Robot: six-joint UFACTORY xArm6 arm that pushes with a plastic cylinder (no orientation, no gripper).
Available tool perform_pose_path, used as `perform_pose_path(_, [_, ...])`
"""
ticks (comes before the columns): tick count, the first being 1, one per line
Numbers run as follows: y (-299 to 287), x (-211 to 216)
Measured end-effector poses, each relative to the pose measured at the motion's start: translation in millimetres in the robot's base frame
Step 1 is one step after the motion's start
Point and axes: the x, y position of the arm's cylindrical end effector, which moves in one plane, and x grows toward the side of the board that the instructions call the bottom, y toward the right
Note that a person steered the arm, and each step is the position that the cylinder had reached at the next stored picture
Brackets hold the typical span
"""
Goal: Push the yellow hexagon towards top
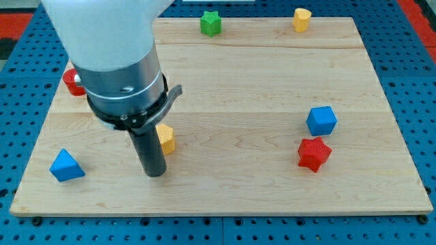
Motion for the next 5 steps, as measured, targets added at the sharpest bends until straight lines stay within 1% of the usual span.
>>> perform_pose_path(1, [1,-28])
perform_pose_path(2, [-3,-41])
perform_pose_path(3, [-22,-38])
perform_pose_path(4, [-48,-14])
perform_pose_path(5, [-67,-18])
